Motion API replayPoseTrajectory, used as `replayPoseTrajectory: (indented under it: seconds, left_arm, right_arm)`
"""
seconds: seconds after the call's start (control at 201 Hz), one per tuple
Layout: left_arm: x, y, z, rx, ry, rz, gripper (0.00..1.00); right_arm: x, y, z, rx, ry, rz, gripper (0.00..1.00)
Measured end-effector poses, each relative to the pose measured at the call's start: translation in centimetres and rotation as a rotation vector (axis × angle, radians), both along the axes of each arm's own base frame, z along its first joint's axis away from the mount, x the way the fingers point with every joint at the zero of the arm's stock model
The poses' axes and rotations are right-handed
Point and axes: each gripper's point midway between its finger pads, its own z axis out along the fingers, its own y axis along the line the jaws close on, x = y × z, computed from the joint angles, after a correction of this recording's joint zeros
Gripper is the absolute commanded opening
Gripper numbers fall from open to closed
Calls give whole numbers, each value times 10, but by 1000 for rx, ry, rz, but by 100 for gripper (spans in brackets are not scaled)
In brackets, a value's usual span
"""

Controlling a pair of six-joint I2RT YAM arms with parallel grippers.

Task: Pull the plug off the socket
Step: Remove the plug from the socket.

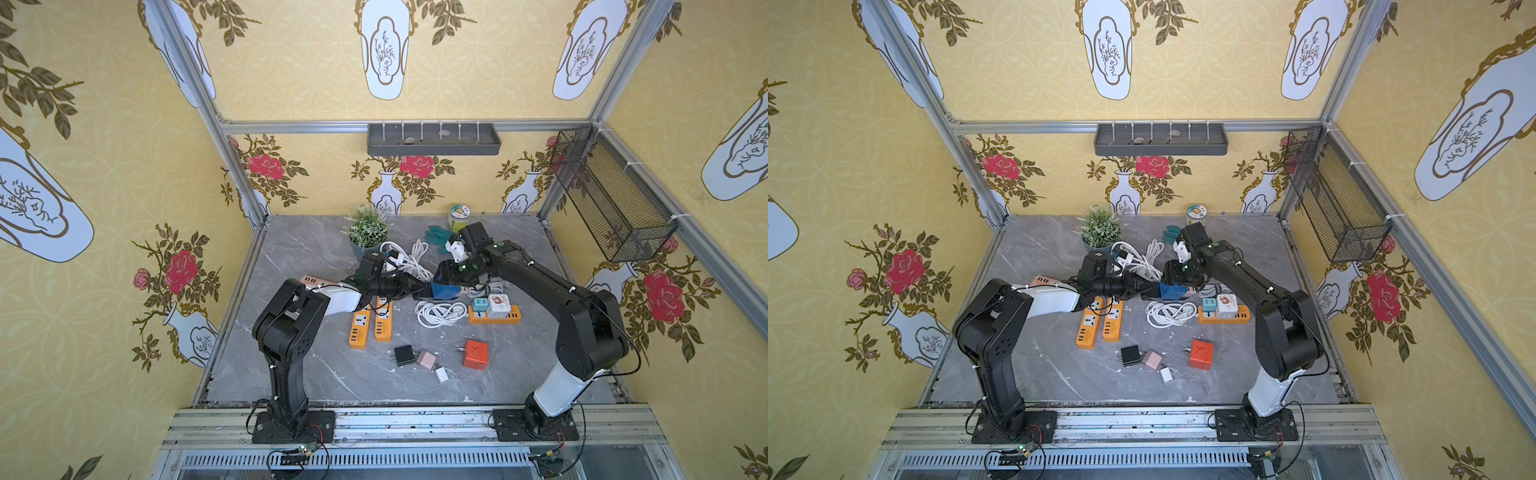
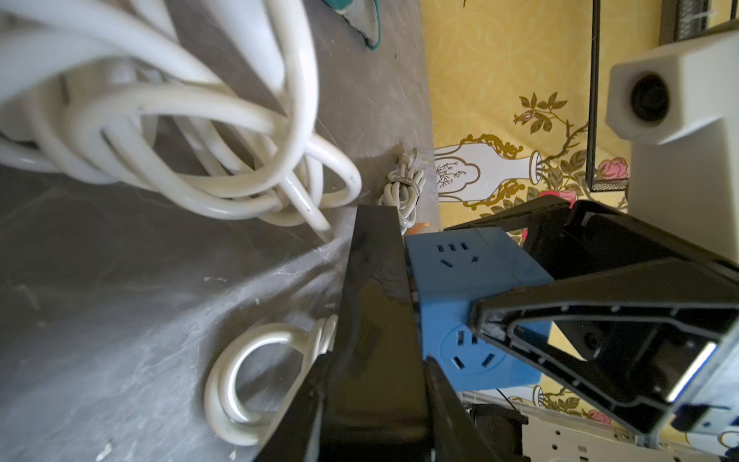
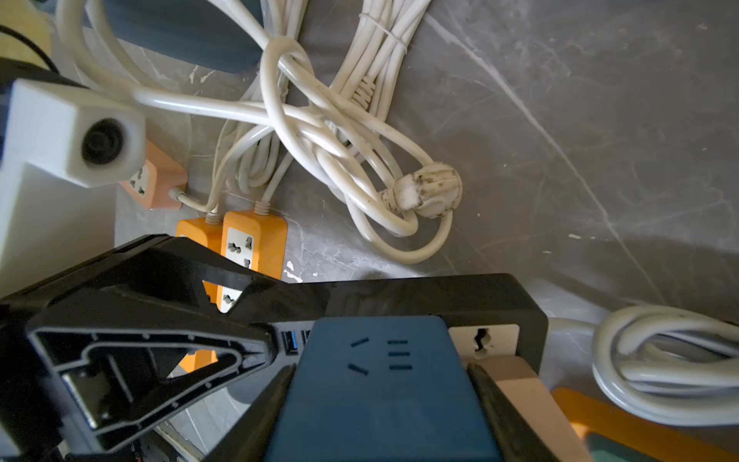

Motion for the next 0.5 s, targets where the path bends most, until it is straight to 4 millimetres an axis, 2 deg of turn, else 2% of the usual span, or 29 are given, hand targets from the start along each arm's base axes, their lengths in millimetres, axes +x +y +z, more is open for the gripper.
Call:
replayPoseTrajectory:
  seconds: [0.134, 0.264, 0.408, 0.503]
  left_arm:
    - [-3, 0, 3, 20, -13, -48, 9]
    - [-2, 0, 4, 61, -35, -64, 9]
    - [1, -1, 11, 74, -84, -69, 9]
    - [-2, 12, -9, 159, -39, -45, 9]
  right_arm:
    - [-12, 8, 4, -35, -56, -4, 20]
    - [-9, 9, 6, -83, -52, -64, 20]
    - [-4, -4, 17, -30, -18, -121, 20]
    - [9, -23, 44, 53, -76, -201, 20]
